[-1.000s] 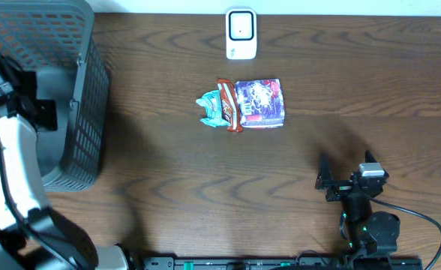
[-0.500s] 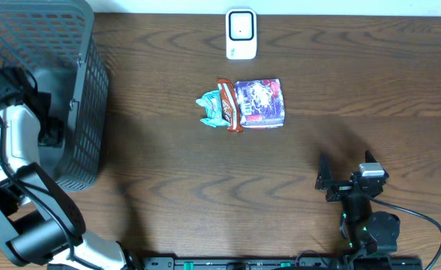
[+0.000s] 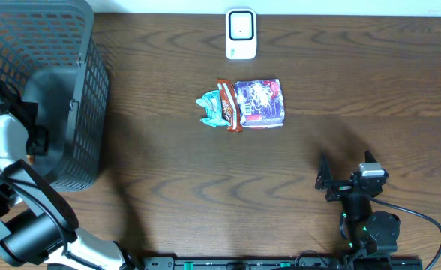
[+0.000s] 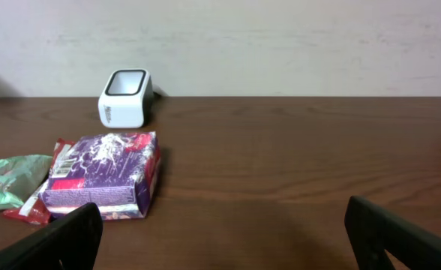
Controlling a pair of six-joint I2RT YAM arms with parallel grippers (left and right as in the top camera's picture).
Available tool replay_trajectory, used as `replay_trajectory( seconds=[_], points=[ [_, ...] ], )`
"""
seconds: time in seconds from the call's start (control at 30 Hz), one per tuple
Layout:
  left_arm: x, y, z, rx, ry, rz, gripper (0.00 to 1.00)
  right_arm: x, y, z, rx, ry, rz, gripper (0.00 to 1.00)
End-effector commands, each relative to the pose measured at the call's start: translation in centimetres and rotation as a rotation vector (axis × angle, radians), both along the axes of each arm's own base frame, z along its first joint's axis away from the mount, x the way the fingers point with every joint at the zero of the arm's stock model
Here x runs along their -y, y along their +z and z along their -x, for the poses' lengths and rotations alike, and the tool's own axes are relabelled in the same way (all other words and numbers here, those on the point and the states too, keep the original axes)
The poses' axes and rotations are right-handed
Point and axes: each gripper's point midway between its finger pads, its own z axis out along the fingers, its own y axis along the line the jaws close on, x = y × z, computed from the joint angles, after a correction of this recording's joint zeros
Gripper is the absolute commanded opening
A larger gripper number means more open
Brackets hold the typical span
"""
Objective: Scan the item barcode
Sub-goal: 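Grasp the orange Kleenex tissue pack in the basket with the left gripper, then carry the tissue pack to the pile in front of the scanner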
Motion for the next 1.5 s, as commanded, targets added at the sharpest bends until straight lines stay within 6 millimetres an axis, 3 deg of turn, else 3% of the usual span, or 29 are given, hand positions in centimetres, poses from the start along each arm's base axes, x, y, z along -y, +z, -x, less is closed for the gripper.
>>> replay_trajectory(
  seconds=[0.0,0.23,0.3,0.4,0.5,0.67,0.83,0.93,0.97,1.07,1.13,1.27,1.37,1.47],
  points=[
    [0.1,-2.1,0.2,-0.039,-0.020,0.032,0.66,0.3,-0.1,0.0,-0.001,-0.011,0.015,0.99],
    [-0.7,-5.3,0.0,-0.067,-0.011,0.051,0.64,0.3,-0.1,0.0,-0.001,-0.011,0.015,0.99],
    [-0.9,-5.8,-0.1,-0.067,-0.008,0.051,0.45,0.3,-0.1,0.0,-0.001,-0.011,0.015,0.99],
    [-1.0,-5.8,-0.3,-0.058,-0.007,0.045,0.09,0.3,-0.1,0.0,-0.001,-0.011,0.015,0.99],
    [-1.1,-5.3,-0.5,-0.041,0.004,0.037,0.08,0.3,-0.1,0.0,-0.001,-0.011,0.015,0.99],
    [-0.6,-1.6,-1.9,0.057,0.020,-0.010,0.07,0.3,-0.1,0.0,-0.001,-0.011,0.015,0.99],
    [2.0,7.1,-5.4,0.300,-0.034,-0.105,0.07,0.3,-0.1,0.0,-0.001,-0.011,0.015,0.99],
    [5.0,14.4,-7.7,0.505,-0.117,-0.186,0.07,0.3,-0.1,0.0,-0.001,-0.011,0.015,0.99],
    [7.4,19.5,-8.8,0.665,-0.160,-0.231,0.07,0.3,-0.1,0.0,-0.001,-0.011,0.015,0.99],
    [12.2,26.6,-9.3,0.896,-0.241,-0.260,0.07,0.3,-0.1,0.0,-0.001,-0.011,0.015,0.99],
    [15.5,29.9,-8.9,0.997,-0.311,-0.258,0.07,0.3,-0.1,0.0,-0.001,-0.011,0.015,0.99],
    [22.0,32.9,-8.3,1.104,-0.464,-0.182,0.07,0.3,-0.1,0.0,-0.001,-0.011,0.015,0.99],
    [26.9,32.6,-8.5,1.134,-0.551,-0.036,0.07,0.3,-0.1,0.0,-0.001,-0.011,0.015,0.99],
    [31.7,30.6,-9.1,1.118,-0.595,0.164,0.07,0.3,-0.1,0.0,-0.001,-0.011,0.015,0.99]
  ],
)
